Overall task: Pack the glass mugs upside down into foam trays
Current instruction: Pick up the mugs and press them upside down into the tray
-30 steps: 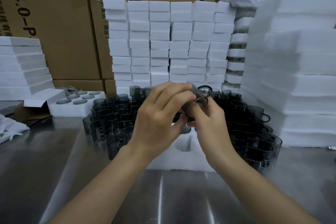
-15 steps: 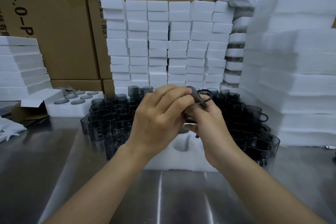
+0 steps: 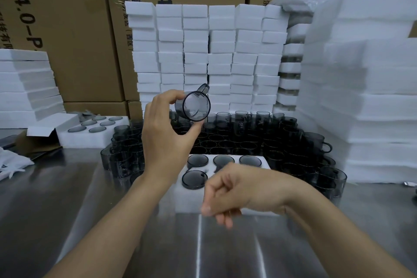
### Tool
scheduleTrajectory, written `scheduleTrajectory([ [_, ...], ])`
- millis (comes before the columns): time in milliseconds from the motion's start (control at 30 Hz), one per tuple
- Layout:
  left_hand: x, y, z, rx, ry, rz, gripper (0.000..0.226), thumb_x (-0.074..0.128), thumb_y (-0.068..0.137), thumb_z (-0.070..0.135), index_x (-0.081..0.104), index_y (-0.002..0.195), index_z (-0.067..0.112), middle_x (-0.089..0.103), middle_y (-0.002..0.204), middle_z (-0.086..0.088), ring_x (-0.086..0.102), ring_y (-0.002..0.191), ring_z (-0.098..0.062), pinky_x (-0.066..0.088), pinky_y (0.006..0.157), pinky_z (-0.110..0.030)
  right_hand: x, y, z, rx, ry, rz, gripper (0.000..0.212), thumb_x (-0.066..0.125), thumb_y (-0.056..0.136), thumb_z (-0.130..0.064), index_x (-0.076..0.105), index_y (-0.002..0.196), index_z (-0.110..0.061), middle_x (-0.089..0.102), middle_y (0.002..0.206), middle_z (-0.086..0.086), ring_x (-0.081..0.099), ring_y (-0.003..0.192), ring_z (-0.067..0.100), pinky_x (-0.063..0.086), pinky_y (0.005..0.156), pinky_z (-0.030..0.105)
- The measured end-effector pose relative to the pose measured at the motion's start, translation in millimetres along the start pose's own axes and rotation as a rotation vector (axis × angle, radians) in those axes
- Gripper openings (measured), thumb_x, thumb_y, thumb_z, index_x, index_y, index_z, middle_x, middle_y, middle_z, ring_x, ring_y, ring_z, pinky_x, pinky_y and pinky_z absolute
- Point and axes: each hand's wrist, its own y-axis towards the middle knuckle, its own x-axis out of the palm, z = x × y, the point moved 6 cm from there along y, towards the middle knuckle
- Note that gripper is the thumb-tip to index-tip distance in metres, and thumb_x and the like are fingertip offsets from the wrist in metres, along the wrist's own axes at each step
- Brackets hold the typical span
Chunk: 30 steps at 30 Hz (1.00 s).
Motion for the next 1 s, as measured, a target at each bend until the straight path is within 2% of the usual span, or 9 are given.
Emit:
scheduleTrajectory([
  [300,6,-3,6,-0.037,-0.088,-0.087,0.055,0.091,0.084,0.024,0.059,0.128,0.028,0.064,0.127,0.017,0.060,0.122,-0.011,0.049,0.089,-0.023,5,3,10,0.019,-0.163,-0.042,0.020,0.083,0.093,-0.027,0.080,0.094,-0.008,0.075,0.082,0.007,0.056,0.063,0.009,0.042,0.060,0.015],
  [400,9,-3,7,-0.057,-0.114,-0.105,0.055,0.092,0.084,0.024,0.060,0.129,0.028,0.066,0.127,0.017,0.062,0.122,-0.014,0.049,0.086,-0.022,-4,3,6,-0.041,-0.112,0.059,0.019,0.084,0.093,-0.023,0.079,0.088,-0.006,0.071,0.079,0.023,0.058,0.068,0.016,0.047,0.066,0.021],
  [533,12,-2,2,-0.148,-0.191,-0.154,0.058,0.092,0.082,0.028,0.061,0.131,0.032,0.068,0.128,0.019,0.063,0.127,-0.014,0.054,0.087,-0.027,-31,-4,-9,-0.171,-0.112,0.382,0.038,0.076,0.100,-0.036,0.074,0.072,-0.010,0.063,0.062,0.005,0.056,0.060,0.011,0.046,0.060,0.021],
  [633,20,-4,-5,-0.344,-0.362,-0.218,0.056,0.091,0.080,0.039,0.067,0.131,0.033,0.076,0.123,0.015,0.070,0.121,-0.013,0.059,0.087,-0.040,-55,-17,-18,-0.343,-0.034,0.773,0.019,0.073,0.102,-0.020,0.073,0.085,-0.012,0.066,0.070,0.000,0.058,0.063,0.010,0.048,0.061,0.025],
  [667,22,-5,-7,-0.414,-0.420,-0.234,0.055,0.089,0.079,0.044,0.070,0.129,0.031,0.078,0.119,0.012,0.072,0.117,-0.013,0.059,0.088,-0.039,-60,-23,-18,-0.371,-0.036,0.894,0.008,0.073,0.100,-0.016,0.073,0.093,-0.018,0.066,0.075,-0.007,0.058,0.065,0.011,0.051,0.061,0.030],
  [733,26,-5,-6,-0.515,-0.510,-0.274,0.053,0.084,0.077,0.054,0.077,0.122,0.027,0.082,0.111,0.009,0.076,0.107,-0.009,0.058,0.086,-0.024,-67,-32,-16,-0.375,-0.126,1.080,0.025,0.075,0.096,-0.016,0.068,0.113,-0.033,0.066,0.095,-0.015,0.063,0.072,0.014,0.059,0.068,0.042],
  [800,29,-7,-4,-0.586,-0.558,-0.334,0.047,0.080,0.078,0.060,0.082,0.112,0.028,0.083,0.103,0.008,0.077,0.096,-0.004,0.054,0.075,-0.015,-70,-36,-17,-0.391,-0.220,1.138,0.049,0.078,0.094,-0.018,0.060,0.133,-0.041,0.062,0.115,-0.019,0.068,0.088,0.015,0.062,0.077,0.047],
  [867,33,-10,-4,-0.651,-0.579,-0.386,0.041,0.076,0.082,0.062,0.085,0.104,0.028,0.083,0.100,0.005,0.076,0.088,-0.006,0.052,0.074,-0.024,-69,-34,-16,-0.407,-0.214,1.099,0.059,0.079,0.094,-0.022,0.057,0.143,-0.043,0.059,0.127,-0.021,0.068,0.104,0.013,0.063,0.076,0.042],
  [1000,35,-12,-2,-0.700,-0.597,-0.421,0.032,0.071,0.089,0.057,0.085,0.105,0.033,0.083,0.106,0.003,0.075,0.089,-0.009,0.051,0.079,-0.032,-67,-29,-13,-0.406,-0.178,1.048,0.058,0.079,0.096,-0.023,0.059,0.148,-0.041,0.065,0.126,-0.020,0.069,0.093,0.008,0.058,0.067,0.027],
])
